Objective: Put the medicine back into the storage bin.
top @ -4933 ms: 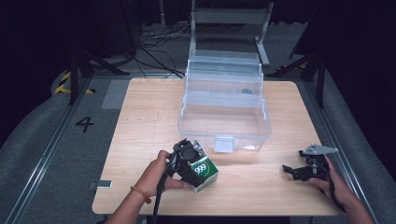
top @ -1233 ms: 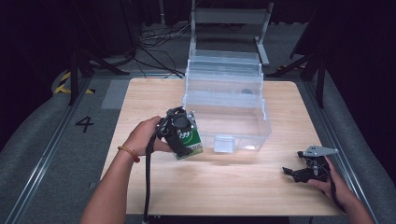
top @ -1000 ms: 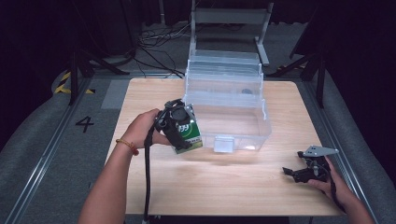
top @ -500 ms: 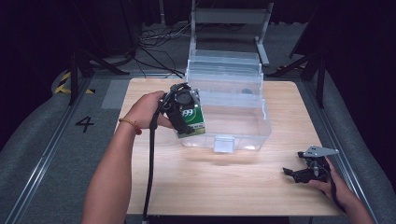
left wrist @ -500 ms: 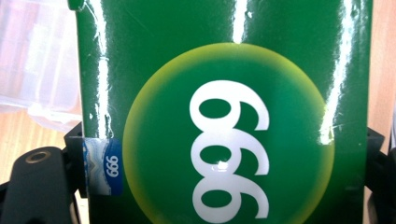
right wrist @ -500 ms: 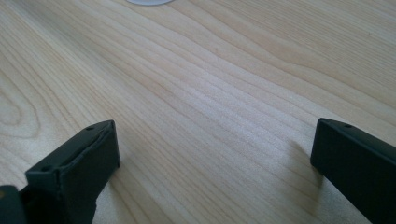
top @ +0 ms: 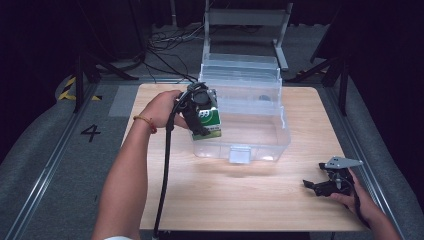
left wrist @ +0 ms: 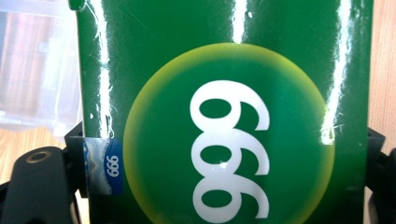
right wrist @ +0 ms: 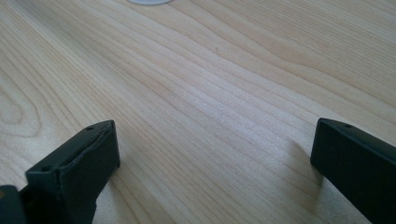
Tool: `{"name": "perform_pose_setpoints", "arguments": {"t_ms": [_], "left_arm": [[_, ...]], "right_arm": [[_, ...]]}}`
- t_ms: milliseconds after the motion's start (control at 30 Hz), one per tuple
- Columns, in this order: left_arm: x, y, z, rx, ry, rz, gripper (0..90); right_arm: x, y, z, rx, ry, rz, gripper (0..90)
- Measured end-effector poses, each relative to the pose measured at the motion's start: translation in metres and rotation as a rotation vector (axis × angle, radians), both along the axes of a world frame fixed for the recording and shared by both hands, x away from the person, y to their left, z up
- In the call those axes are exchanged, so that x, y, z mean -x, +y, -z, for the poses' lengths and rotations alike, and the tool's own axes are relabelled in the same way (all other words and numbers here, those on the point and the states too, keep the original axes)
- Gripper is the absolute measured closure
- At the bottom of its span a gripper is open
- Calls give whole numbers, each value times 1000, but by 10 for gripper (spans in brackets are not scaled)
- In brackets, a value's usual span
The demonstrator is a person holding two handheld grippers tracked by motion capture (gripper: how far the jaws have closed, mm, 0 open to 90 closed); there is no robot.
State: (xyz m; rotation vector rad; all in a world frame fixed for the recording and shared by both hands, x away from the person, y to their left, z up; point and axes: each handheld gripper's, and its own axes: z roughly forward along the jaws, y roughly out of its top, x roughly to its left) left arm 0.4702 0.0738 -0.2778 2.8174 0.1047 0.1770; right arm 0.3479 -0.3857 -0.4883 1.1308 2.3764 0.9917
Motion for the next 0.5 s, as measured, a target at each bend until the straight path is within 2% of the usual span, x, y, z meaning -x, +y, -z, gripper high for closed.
{"name": "perform_pose_setpoints", "arguments": {"t_ms": [100, 267, 400, 500], "left_arm": [[-7, -3, 4, 6, -1, 11, 165], [-18, -15, 14, -35, 11, 48, 163], [-26, -25, 24, -50, 27, 82, 163], [-32, -29, 28, -50, 20, 79, 162]], "right_arm": [[0, 0, 0, 0, 0, 1, 14], [0, 0, 0, 0, -1, 2, 13], [0, 0, 0, 0, -1, 2, 14], [0, 0, 0, 0, -2, 4, 14]]}}
